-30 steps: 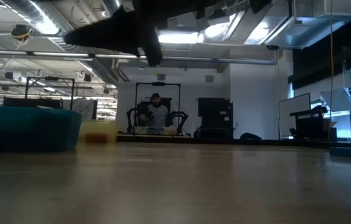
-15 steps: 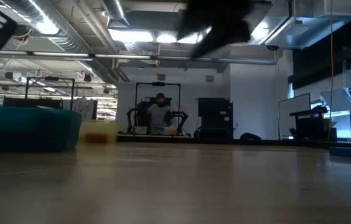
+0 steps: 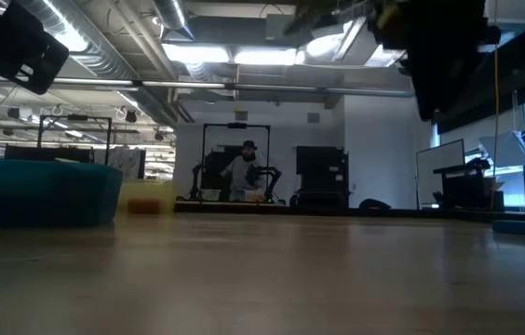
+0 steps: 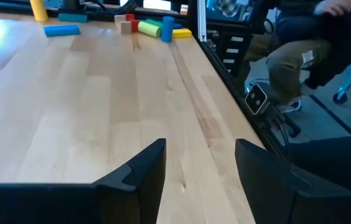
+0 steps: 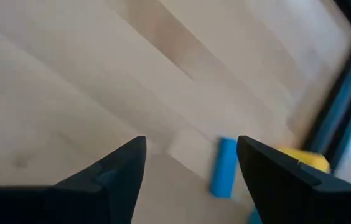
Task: Sort blocks by size
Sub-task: Put the blue block into the orange bin
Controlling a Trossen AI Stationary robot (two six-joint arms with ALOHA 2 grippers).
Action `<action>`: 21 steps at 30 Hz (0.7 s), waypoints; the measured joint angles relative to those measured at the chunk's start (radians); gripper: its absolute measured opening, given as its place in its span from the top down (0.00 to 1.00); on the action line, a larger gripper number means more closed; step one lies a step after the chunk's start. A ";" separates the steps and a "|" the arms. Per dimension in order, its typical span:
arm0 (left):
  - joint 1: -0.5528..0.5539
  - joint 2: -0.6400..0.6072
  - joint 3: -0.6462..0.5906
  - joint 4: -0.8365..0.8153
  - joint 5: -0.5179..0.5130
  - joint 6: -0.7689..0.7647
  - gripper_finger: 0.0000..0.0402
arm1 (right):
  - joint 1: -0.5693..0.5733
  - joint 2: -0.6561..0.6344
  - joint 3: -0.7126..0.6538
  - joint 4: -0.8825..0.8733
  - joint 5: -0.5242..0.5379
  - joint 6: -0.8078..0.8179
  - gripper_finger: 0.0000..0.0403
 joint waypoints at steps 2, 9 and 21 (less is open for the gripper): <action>-0.002 0.000 0.000 -0.001 0.000 0.001 0.56 | -0.033 0.000 -0.024 -0.019 -0.052 0.000 0.37; -0.003 0.000 0.000 -0.007 0.000 -0.003 0.56 | -0.163 0.001 -0.164 -0.036 -0.201 -0.048 0.37; -0.003 0.000 0.000 -0.076 0.000 -0.035 0.56 | -0.369 -0.059 -0.444 0.189 -0.404 -0.215 0.42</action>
